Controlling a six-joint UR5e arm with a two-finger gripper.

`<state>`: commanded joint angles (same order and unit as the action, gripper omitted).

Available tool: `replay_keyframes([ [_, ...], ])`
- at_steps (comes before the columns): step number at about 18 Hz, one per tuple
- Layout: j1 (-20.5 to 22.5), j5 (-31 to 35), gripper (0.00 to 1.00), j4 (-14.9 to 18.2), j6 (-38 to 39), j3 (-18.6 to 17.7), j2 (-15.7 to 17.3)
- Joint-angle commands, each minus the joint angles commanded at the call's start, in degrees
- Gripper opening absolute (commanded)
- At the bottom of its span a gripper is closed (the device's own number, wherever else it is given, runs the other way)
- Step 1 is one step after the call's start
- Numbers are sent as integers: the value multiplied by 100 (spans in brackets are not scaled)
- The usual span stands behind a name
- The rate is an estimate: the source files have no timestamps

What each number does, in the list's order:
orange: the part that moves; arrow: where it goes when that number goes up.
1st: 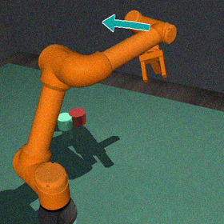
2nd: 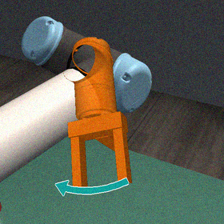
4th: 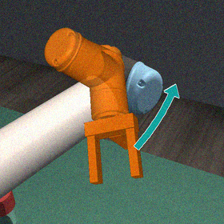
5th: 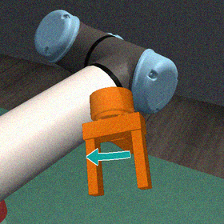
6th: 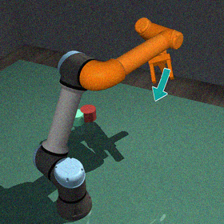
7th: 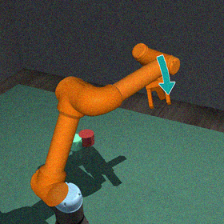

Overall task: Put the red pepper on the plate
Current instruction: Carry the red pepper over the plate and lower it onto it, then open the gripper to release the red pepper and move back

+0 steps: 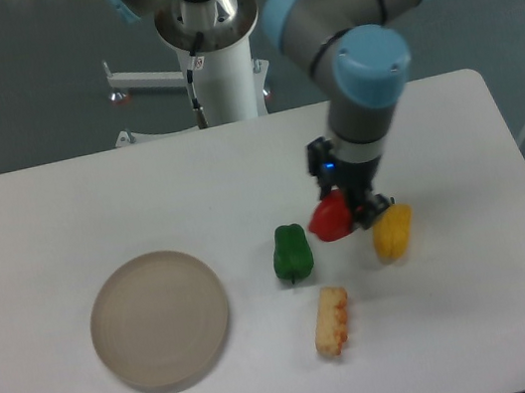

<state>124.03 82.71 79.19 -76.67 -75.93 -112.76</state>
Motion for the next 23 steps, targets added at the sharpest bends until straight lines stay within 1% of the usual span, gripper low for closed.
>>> replay_keyframes([
  [1,-167,0,33,-61,212,-27,-17],
  [2,-334,17,33,-218,414,-96,-44],
  [4,-563,35,33,-648,801,-351,-53],
  [5,-721,35,32,-929,977,-552,-53],
  [6,-836,35,32,-1071,1083,-650,-70],
  [7,-1037,35,32,-1168,1293,-686,-175],
  [8,-1135,35,32,-1213,1486,-669,-280],
  [9,-1205,44,32,-1335,1680,-590,-464],
  [11,-1355,88,32,-1643,1804,-528,-720],
  [12,-1407,123,32,-1722,1805,-528,-825],
  [13,-1460,132,32,-1749,1813,-519,-887],
  [15,-1618,149,37,-1741,1822,-528,-949],
  [18,-1724,158,49,-1732,1822,-572,-993],
  [19,-1733,158,57,-1741,1805,-572,-1019],
  [20,-1733,167,100,-1749,1796,-546,-1063],
  [23,-1733,167,100,-1741,1805,-484,-1011],
])
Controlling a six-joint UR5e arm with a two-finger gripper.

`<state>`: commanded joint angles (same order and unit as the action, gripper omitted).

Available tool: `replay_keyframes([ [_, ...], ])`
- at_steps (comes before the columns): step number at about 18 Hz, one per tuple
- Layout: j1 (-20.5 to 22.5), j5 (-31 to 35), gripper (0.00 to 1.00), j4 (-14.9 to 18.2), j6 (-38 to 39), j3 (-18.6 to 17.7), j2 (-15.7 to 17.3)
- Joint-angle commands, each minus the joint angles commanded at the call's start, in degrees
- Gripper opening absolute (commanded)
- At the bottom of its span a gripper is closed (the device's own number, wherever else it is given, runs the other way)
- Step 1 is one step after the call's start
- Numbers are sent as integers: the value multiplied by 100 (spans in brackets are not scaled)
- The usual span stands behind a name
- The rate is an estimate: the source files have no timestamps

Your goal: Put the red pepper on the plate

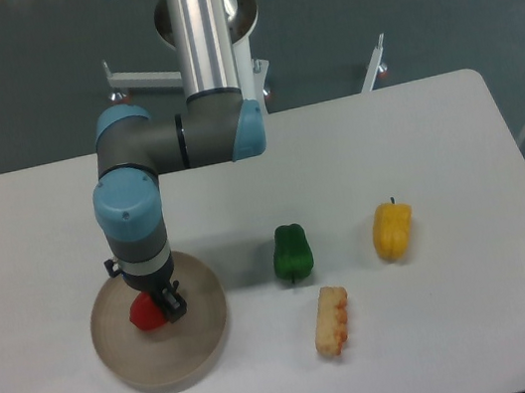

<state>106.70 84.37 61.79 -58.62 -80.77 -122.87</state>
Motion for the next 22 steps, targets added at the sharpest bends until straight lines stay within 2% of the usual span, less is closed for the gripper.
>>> replay_keyframes([
  [4,139,17,100,44,-17,176,254],
  [8,877,-9,100,79,-157,202,536],
  [10,1334,-9,100,105,-516,220,641],
  [12,1957,-9,100,534,-1174,307,738],
  [14,2406,-9,100,877,-1780,535,678],
  [18,2926,-9,100,1309,-3029,484,651],
  [20,3006,-9,100,1485,-3181,457,660],
  [22,3085,-26,100,1494,-3182,501,660],
])
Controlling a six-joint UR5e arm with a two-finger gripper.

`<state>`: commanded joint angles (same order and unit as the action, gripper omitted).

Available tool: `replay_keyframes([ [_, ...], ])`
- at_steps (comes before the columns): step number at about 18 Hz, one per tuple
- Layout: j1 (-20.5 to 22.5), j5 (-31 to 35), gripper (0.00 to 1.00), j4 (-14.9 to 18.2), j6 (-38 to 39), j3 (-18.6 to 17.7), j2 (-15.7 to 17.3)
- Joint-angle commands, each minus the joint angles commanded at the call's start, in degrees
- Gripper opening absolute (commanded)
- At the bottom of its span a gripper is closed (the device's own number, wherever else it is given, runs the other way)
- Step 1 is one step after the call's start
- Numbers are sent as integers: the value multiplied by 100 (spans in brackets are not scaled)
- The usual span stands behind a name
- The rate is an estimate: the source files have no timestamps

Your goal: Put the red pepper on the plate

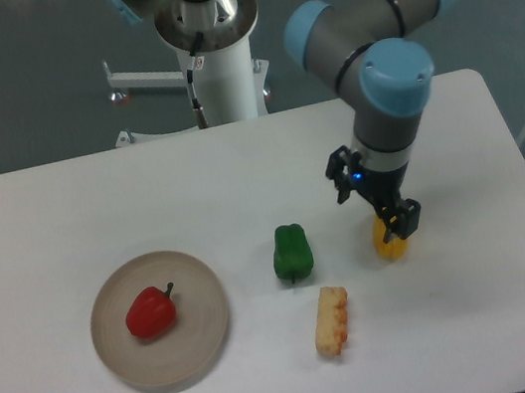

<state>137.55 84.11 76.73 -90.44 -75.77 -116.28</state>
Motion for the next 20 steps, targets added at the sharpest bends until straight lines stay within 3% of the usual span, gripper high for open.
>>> replay_keyframes([
  [3,79,17,100,44,-113,-8,9],
  [5,210,52,100,184,-578,-26,26],
  [8,246,639,100,237,-1001,-44,61],
  [20,159,650,100,167,-879,-70,-9],
])
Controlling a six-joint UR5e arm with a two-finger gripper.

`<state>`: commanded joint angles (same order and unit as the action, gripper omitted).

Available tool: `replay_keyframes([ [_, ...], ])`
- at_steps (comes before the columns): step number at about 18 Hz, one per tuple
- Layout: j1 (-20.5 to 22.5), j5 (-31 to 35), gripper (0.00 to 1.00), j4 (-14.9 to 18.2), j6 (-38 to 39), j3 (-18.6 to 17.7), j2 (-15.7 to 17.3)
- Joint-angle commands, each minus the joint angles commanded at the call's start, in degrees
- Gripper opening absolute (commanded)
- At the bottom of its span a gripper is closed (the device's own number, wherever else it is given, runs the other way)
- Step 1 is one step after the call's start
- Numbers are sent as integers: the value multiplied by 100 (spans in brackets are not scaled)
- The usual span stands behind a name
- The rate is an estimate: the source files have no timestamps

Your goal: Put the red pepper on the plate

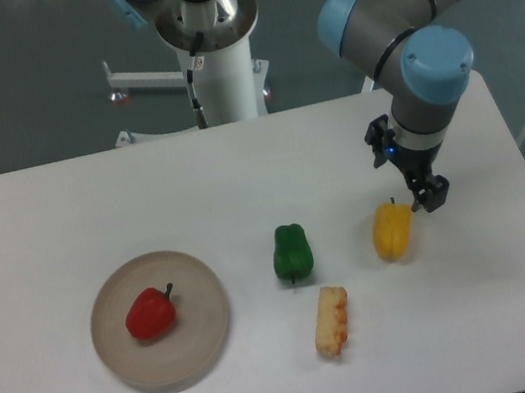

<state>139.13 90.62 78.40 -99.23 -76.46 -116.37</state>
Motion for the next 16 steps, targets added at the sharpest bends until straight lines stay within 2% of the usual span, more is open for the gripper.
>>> replay_keyframes([
  [16,-26,-9,100,-9,114,18,-35],
])
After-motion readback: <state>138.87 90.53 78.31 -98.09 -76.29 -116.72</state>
